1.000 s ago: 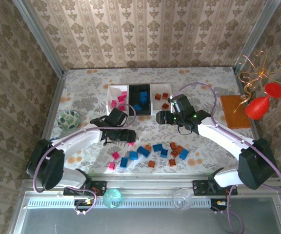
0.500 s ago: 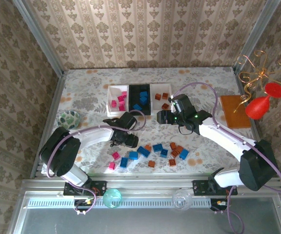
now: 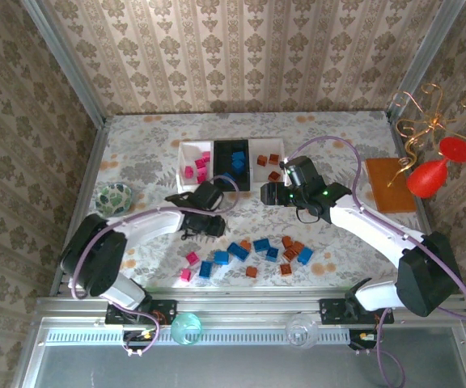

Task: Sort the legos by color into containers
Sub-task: Pick up the lego from the middle-left of the table, then place the lego in the container.

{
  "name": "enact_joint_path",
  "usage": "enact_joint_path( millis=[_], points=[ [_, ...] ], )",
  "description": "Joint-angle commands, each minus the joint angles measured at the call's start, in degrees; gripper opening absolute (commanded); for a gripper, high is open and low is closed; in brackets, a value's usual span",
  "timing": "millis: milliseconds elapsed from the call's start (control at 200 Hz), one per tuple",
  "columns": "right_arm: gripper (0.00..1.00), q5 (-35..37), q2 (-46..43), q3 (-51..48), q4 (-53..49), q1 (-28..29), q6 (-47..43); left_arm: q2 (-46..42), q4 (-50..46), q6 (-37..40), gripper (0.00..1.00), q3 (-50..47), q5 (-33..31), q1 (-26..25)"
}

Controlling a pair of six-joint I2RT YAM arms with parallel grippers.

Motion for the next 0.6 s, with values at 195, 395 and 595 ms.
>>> enact_joint_path(
  millis=[195,395,595],
  points=[
    [0.76,2.0,0.1,0.1,0.1,0.3,0.4,-7.1,5.4,-1.4,0.36,7.7,-5.3,14.0],
    [0.76,2.4,-0.4,-0.7,-0.7,0.2,0.7,6.5,7.7,-0.8,0.33,17.9,-7.2,18.9],
    [0.76,1.9,-2.3,-2.9,-1.8,0.3,0.0,14.8,9.1,-2.3,0.40,24.4,-6.5,22.0]
  ],
)
